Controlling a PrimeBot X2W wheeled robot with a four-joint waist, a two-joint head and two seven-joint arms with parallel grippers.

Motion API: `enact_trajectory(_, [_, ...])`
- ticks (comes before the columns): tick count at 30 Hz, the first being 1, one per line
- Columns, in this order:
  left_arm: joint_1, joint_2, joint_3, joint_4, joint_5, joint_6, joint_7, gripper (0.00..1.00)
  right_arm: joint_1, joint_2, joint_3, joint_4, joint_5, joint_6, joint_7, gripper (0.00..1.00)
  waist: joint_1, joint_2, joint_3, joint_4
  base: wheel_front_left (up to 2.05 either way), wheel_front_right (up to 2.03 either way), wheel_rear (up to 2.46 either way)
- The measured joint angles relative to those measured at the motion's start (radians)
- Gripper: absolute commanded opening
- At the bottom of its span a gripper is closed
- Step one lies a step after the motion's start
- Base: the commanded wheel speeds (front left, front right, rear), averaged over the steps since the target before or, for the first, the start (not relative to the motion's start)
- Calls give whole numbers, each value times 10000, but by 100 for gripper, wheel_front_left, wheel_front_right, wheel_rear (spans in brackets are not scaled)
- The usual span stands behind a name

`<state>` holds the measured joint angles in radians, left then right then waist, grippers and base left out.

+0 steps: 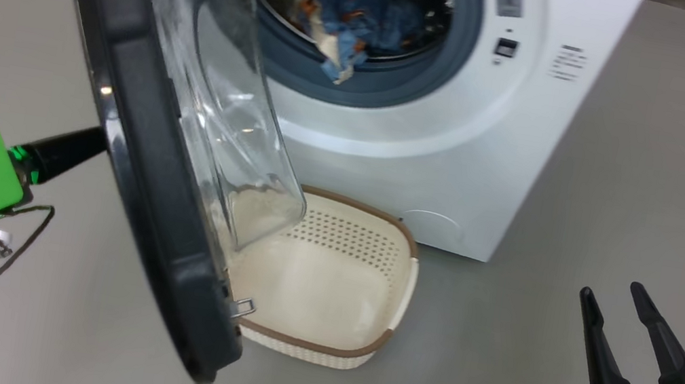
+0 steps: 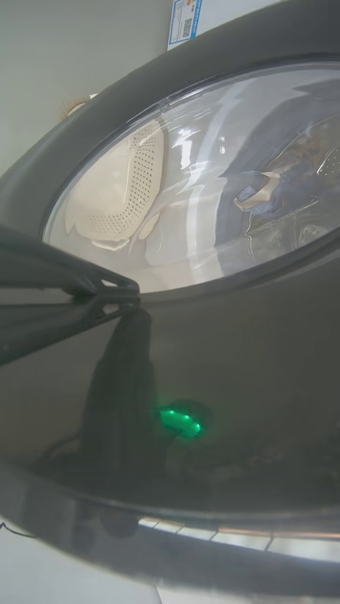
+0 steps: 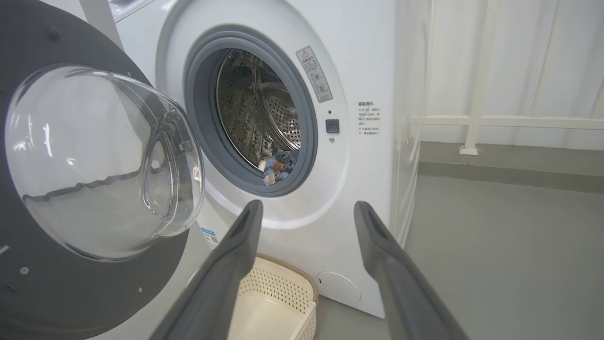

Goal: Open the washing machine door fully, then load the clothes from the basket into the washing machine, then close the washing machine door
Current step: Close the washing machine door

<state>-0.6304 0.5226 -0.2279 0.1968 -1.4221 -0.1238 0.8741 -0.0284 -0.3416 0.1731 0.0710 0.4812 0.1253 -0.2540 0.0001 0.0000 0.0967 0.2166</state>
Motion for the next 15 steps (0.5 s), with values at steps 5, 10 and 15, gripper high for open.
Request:
enact_trajectory(5, [-8, -21, -75, 46, 178, 0, -454, 0, 5, 52, -142, -8, -54, 0, 0, 100, 0, 0, -28, -636, 0, 0, 0])
enact_trajectory(10, [-109, -63, -100, 466, 472, 0, -1183, 0, 6, 186, -151, -13, -54, 0, 0, 100, 0, 0, -31, -1284, 0, 0, 0])
enact_trajectory(15, [-296, -98, -211, 828, 587, 2, -1687, 0, 5, 232, -161, -21, -54, 0, 0, 100, 0, 0, 1, -1907, 0, 0, 0])
